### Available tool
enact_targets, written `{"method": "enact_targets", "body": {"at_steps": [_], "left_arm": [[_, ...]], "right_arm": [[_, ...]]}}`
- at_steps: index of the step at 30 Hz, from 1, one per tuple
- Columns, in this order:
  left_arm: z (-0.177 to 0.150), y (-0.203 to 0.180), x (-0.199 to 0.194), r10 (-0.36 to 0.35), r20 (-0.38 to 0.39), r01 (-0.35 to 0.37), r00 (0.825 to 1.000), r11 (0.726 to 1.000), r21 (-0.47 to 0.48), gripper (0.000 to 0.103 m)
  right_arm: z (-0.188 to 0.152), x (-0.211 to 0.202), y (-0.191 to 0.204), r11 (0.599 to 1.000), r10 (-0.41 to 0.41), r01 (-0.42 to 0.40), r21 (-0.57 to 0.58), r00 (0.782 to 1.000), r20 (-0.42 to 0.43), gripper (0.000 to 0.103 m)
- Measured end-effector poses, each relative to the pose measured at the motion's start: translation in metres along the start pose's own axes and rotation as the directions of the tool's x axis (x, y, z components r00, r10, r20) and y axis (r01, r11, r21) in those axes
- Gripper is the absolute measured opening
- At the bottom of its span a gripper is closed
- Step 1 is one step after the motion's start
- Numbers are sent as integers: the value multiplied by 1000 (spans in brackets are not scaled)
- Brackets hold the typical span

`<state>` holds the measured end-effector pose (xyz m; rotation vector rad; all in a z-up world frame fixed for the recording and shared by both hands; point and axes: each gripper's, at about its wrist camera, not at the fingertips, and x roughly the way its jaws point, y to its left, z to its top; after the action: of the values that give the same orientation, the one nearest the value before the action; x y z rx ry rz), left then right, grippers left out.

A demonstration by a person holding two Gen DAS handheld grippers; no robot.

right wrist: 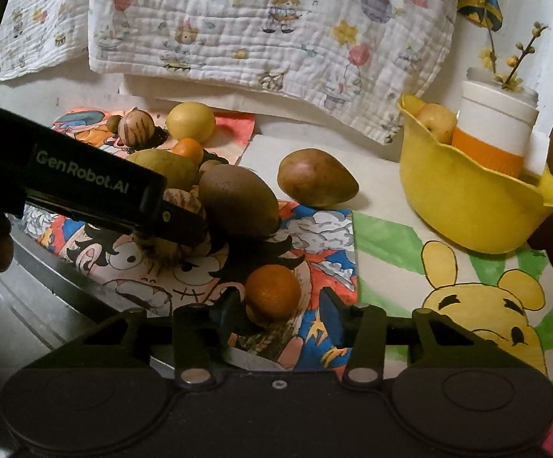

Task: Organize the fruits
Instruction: 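Move left tool toward striped brown fruit while right tool approaches small orange, then close left tool on striped brown fruit while right tool grasps small orange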

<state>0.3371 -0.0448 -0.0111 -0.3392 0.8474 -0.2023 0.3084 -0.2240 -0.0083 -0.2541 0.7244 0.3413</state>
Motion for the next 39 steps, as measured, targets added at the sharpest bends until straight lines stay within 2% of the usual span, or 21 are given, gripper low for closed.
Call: {"method": "enact_targets", "body": {"at_steps": [5, 14, 19, 28, 39], "left_arm": [[1, 5, 5, -2, -5, 1, 1000, 1000, -31, 65], [4, 8, 11, -5, -1, 5, 1000, 997, -77, 63], [3, 9, 11, -15, 4, 15, 1000, 995, -97, 58], [-3, 8, 0, -26, 6, 26, 1000, 997, -69, 57], [-17, 11, -45, -42, 49, 42, 998, 999, -14, 57]], "right_arm": [[1, 7, 0, 1000, 11, -11, -2, 1000, -5, 42], [3, 10, 1, 1000, 18, -18, -4, 1000, 4, 39], [3, 10, 2, 1000, 15, -15, -5, 1000, 7, 35], [3, 2, 3, 1000, 19, -19, -9, 999, 35, 34], [-6, -42, 15, 999, 39, -39, 2, 996, 76, 34]]}}
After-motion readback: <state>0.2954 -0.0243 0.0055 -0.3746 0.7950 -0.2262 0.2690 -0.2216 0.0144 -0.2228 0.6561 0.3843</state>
